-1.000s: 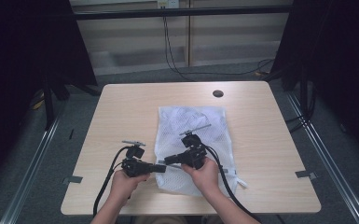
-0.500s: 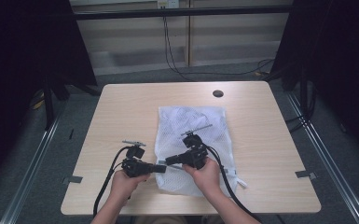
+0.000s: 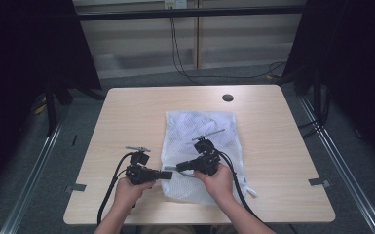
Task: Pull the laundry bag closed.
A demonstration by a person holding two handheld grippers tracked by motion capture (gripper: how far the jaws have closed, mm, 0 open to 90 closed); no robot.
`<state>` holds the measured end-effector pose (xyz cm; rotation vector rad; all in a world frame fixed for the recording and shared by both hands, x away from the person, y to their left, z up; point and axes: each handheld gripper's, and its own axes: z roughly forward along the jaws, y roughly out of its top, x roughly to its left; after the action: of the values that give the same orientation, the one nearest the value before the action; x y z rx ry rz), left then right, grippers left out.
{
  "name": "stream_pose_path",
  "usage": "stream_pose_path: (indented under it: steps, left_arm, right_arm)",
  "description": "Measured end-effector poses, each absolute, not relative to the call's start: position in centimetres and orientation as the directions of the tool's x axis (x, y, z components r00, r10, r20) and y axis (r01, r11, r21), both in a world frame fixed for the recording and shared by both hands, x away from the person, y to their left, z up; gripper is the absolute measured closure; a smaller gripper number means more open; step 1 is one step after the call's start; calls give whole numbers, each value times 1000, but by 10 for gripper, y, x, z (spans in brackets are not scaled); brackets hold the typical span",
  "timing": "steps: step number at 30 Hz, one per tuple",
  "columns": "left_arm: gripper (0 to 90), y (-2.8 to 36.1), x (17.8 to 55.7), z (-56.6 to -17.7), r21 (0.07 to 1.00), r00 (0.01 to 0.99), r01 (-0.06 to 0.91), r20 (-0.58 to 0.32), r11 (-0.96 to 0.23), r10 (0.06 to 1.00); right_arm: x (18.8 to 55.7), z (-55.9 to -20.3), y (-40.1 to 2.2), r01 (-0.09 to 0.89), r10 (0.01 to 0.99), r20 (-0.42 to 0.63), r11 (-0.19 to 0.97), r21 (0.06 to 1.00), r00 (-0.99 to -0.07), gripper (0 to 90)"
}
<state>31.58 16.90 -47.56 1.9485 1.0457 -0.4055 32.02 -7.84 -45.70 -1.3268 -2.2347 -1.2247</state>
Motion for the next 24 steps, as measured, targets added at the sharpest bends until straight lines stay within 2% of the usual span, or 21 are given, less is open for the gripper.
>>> stream_pose_path:
  steps: [24]
  left_arm:
    - [882, 172, 316, -475, 539, 589, 801, -628, -262, 508]
  right_arm:
    - [320, -458, -89, 824, 605, 586, 231, 518, -538, 871]
